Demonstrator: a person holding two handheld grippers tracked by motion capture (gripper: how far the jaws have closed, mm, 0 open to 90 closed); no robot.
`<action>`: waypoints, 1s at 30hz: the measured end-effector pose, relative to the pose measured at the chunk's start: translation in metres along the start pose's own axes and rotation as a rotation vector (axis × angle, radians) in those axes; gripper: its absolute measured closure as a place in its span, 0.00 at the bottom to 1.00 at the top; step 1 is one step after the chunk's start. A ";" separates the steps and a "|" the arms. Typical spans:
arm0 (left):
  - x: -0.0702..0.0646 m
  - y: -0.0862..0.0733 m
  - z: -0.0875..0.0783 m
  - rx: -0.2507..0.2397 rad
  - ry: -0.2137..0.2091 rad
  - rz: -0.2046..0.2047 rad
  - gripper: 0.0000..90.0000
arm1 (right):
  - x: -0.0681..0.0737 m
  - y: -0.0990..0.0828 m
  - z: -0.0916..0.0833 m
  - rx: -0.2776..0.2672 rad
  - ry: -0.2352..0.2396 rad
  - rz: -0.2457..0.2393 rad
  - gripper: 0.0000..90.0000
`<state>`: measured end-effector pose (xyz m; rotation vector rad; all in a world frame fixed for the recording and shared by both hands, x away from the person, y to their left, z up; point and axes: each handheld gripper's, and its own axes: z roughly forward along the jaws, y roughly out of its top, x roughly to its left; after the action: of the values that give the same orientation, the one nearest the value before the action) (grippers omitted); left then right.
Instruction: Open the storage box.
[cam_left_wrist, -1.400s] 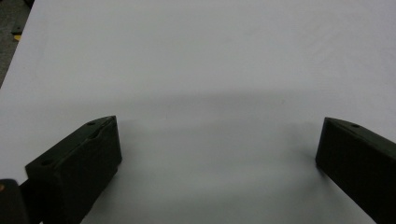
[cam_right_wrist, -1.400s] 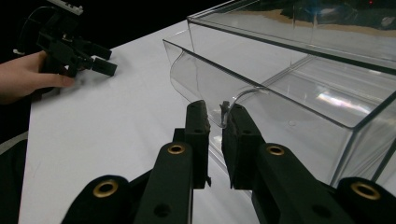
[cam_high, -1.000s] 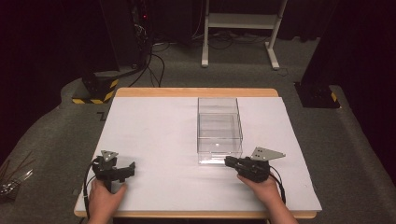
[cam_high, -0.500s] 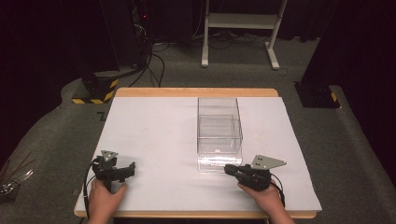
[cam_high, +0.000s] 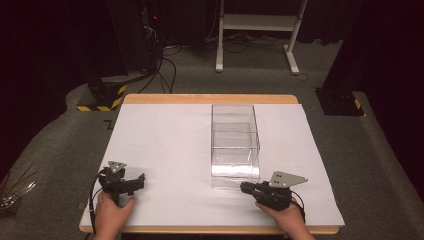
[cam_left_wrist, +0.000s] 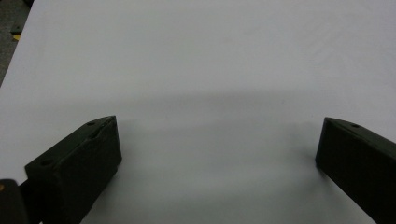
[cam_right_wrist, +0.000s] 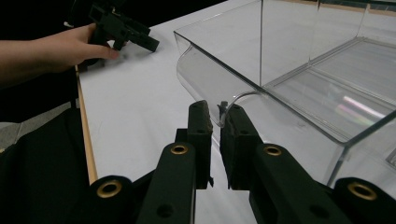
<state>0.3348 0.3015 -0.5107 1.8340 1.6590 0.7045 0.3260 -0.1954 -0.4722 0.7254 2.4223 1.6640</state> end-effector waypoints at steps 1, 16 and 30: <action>0.000 0.000 0.000 0.000 0.000 0.001 0.00 | 0.001 0.000 0.000 0.003 0.001 0.000 0.92; 0.000 0.000 0.000 -0.001 0.001 0.003 0.00 | 0.011 -0.009 -0.014 0.024 0.024 -0.020 0.92; 0.000 0.000 0.000 0.000 0.000 0.003 0.00 | 0.014 -0.012 -0.025 0.014 0.003 -0.013 0.83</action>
<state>0.3347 0.3016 -0.5107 1.8365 1.6570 0.7060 0.3014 -0.2135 -0.4705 0.7076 2.4375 1.6467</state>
